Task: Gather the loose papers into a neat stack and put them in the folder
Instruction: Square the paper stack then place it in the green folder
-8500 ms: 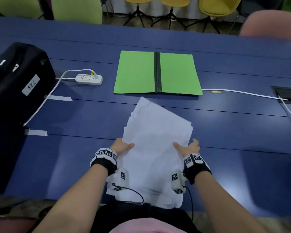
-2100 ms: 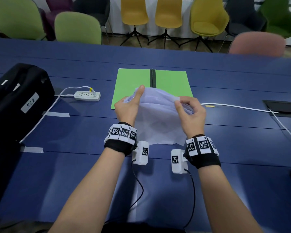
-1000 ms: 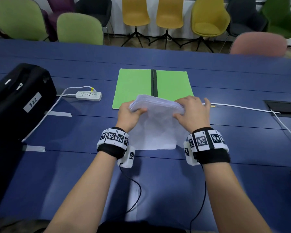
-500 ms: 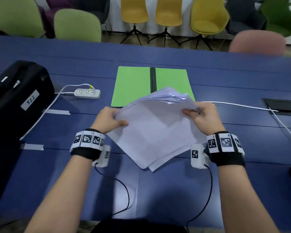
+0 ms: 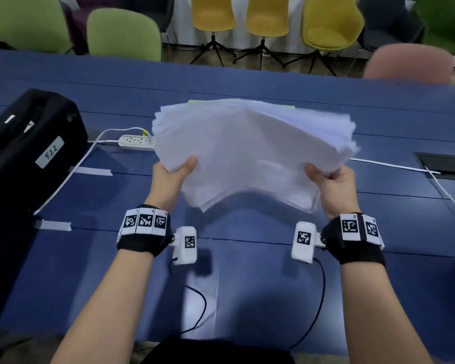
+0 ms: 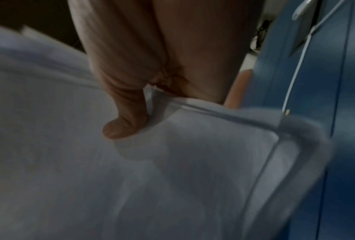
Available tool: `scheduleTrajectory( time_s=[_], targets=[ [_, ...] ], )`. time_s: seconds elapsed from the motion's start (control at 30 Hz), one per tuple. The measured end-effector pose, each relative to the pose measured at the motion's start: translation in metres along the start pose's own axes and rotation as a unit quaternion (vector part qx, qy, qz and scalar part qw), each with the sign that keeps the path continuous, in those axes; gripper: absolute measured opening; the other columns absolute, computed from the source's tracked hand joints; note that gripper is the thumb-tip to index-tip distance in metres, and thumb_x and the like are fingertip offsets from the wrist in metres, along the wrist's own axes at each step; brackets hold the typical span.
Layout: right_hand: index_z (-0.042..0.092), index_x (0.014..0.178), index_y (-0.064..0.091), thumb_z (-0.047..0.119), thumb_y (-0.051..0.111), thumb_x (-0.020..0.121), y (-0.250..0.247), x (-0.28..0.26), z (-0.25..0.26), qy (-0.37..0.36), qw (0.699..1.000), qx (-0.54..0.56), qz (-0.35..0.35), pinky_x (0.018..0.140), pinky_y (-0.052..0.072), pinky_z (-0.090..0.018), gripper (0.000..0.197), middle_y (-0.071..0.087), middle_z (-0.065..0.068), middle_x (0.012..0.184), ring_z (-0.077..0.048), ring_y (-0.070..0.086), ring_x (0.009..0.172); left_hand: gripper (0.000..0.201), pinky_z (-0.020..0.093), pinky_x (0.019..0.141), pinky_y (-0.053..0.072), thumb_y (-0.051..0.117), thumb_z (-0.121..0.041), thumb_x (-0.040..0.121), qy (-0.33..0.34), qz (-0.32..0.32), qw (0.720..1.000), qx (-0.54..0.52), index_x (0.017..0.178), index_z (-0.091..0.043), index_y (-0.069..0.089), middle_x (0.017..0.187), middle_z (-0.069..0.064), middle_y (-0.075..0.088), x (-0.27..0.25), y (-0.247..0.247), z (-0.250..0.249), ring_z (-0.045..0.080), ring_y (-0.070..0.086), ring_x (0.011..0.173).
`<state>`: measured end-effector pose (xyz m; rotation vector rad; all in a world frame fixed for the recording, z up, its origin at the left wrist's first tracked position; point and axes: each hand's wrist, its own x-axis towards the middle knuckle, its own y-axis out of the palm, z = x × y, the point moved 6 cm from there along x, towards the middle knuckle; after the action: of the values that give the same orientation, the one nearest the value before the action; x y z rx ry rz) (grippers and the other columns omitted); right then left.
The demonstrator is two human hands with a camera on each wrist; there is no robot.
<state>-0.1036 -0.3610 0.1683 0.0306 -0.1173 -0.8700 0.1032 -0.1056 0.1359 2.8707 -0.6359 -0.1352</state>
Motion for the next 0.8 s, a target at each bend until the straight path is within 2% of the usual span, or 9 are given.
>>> scheduleTrajectory(
  time_s=[0.07, 0.17, 0.23, 0.33, 0.43, 0.5, 0.57, 0.67, 0.8],
  targets=[
    [0.021, 0.088, 0.067, -0.006, 0.065, 0.081, -0.003, -0.004, -0.008, 0.001, 1.000, -0.002, -0.008, 0.070, 0.052, -0.013, 0.029, 0.073, 0.018, 0.076, 0.003, 0.068, 0.072, 0.024, 0.022, 0.090, 0.054, 0.066, -0.003, 0.085, 0.015, 0.008, 1.000, 0.007, 0.099, -0.022, 0.065, 0.097, -0.011, 0.073, -0.002, 0.007, -0.001, 0.005, 0.068, 0.095],
    [0.020, 0.094, 0.062, -0.010, 0.063, 0.080, -0.006, -0.017, -0.054, 0.076, 0.996, -0.040, 0.000, 0.069, 0.054, -0.015, 0.033, 0.073, 0.020, 0.074, 0.006, 0.068, 0.070, 0.023, 0.024, 0.078, 0.056, 0.070, 0.000, 0.080, -0.032, 0.009, 0.997, 0.063, 0.087, -0.021, 0.066, 0.077, -0.018, 0.074, -0.007, 0.011, 0.027, -0.004, 0.068, 0.075],
    [0.014, 0.095, 0.064, -0.005, 0.065, 0.081, -0.008, -0.030, -0.086, 0.141, 0.989, -0.048, 0.010, 0.066, 0.055, -0.021, 0.024, 0.074, 0.018, 0.071, 0.004, 0.068, 0.065, 0.016, 0.028, 0.073, 0.052, 0.078, -0.009, 0.073, -0.079, -0.003, 0.993, 0.092, 0.081, -0.012, 0.064, 0.072, -0.011, 0.072, -0.012, 0.008, 0.050, 0.003, 0.066, 0.069],
    [0.007, 0.110, 0.062, 0.004, 0.068, 0.083, -0.013, -0.042, -0.109, 0.192, 0.981, -0.004, -0.026, 0.059, 0.054, -0.014, 0.028, 0.075, 0.012, 0.074, 0.001, 0.070, 0.066, 0.025, 0.029, 0.076, 0.050, 0.080, -0.023, 0.070, -0.104, -0.019, 0.991, 0.086, 0.084, -0.011, 0.063, 0.087, 0.004, 0.065, -0.016, 0.009, 0.064, 0.016, 0.059, 0.079],
    [0.008, 0.112, 0.064, 0.035, 0.084, 0.061, -0.013, -0.044, -0.112, 0.207, 0.976, 0.051, -0.056, 0.063, 0.055, -0.017, 0.061, 0.074, 0.002, 0.092, -0.006, 0.072, 0.079, 0.018, 0.021, 0.068, 0.047, 0.075, -0.030, 0.078, -0.114, -0.069, 0.990, 0.047, 0.078, -0.018, 0.062, 0.078, -0.002, 0.060, -0.015, 0.008, 0.064, 0.012, 0.055, 0.071],
    [0.012, 0.105, 0.068, 0.047, 0.086, 0.045, -0.012, -0.043, -0.111, 0.211, 0.972, 0.067, -0.075, 0.065, 0.056, -0.021, 0.072, 0.075, 0.002, 0.092, -0.010, 0.073, 0.081, 0.024, 0.020, 0.068, 0.045, 0.073, -0.040, 0.078, -0.127, -0.098, 0.986, 0.036, 0.078, -0.020, 0.061, 0.079, -0.004, 0.057, -0.014, 0.008, 0.068, 0.013, 0.051, 0.072],
    [0.014, 0.093, 0.070, 0.040, 0.085, 0.052, -0.010, -0.041, -0.112, 0.206, 0.972, 0.069, -0.093, 0.068, 0.057, -0.026, 0.051, 0.075, 0.003, 0.084, -0.009, 0.072, 0.073, 0.034, 0.028, 0.077, 0.045, 0.075, -0.047, 0.074, -0.144, -0.124, 0.981, 0.033, 0.083, -0.018, 0.060, 0.084, -0.001, 0.056, -0.014, 0.011, 0.073, 0.016, 0.051, 0.076],
    [0.016, 0.085, 0.069, 0.016, 0.077, 0.075, -0.003, -0.038, -0.103, 0.187, 0.975, 0.058, -0.106, 0.070, 0.055, -0.029, 0.013, 0.074, 0.005, 0.079, -0.007, 0.070, 0.067, 0.043, 0.033, 0.093, 0.049, 0.078, -0.048, 0.070, -0.154, -0.158, 0.975, 0.011, 0.095, -0.015, 0.065, 0.092, -0.001, 0.065, -0.018, 0.020, 0.070, 0.018, 0.061, 0.086],
    [0.014, 0.087, 0.065, -0.003, 0.065, 0.084, 0.008, -0.028, -0.068, 0.107, 0.992, 0.041, -0.058, 0.060, 0.052, -0.012, 0.017, 0.072, 0.018, 0.066, 0.006, 0.066, 0.063, 0.069, 0.033, 0.099, 0.051, 0.075, -0.050, 0.066, -0.060, -0.190, 0.979, -0.050, 0.123, -0.014, 0.058, 0.119, 0.002, 0.068, -0.014, 0.023, 0.040, 0.016, 0.064, 0.110]
  ],
)
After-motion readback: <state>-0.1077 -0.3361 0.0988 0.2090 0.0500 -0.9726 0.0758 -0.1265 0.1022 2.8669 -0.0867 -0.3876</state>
